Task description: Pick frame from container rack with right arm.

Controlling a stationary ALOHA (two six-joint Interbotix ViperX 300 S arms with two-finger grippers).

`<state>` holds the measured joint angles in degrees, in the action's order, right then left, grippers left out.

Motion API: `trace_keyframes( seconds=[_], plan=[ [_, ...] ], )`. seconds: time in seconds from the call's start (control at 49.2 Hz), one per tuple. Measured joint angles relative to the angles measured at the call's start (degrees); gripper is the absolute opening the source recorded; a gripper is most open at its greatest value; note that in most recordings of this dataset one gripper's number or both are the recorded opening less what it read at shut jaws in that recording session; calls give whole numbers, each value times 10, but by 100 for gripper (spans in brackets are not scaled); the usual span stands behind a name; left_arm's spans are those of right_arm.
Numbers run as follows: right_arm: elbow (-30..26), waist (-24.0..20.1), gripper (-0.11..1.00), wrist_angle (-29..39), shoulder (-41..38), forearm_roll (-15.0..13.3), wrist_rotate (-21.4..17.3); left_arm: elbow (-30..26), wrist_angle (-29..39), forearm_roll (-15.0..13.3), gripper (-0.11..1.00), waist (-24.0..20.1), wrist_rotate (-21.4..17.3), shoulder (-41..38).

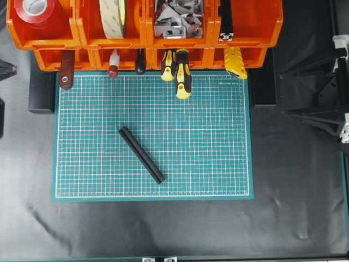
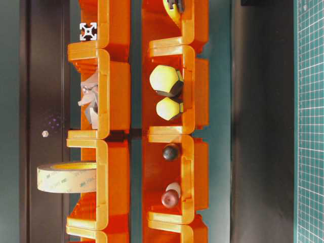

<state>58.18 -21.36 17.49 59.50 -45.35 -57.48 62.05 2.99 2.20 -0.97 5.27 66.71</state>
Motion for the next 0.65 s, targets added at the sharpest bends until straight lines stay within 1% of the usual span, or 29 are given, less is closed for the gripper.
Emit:
trace_keyframes(
  seconds=[0.203, 0.325, 0.569, 0.65],
  plan=[
    [32, 1, 81, -11, 39, -3, 0, 1, -11, 0, 0, 1, 6, 0],
    [33, 2, 81, -11, 54, -7, 0, 3, -20, -1, 0, 0, 6, 1],
    [33, 4, 81, -8, 64, -28, 1, 12, -23, -1, 0, 1, 6, 1],
    [33, 10, 81, 0, 65, -29, 1, 15, -24, 0, 0, 1, 2, 3]
  ],
)
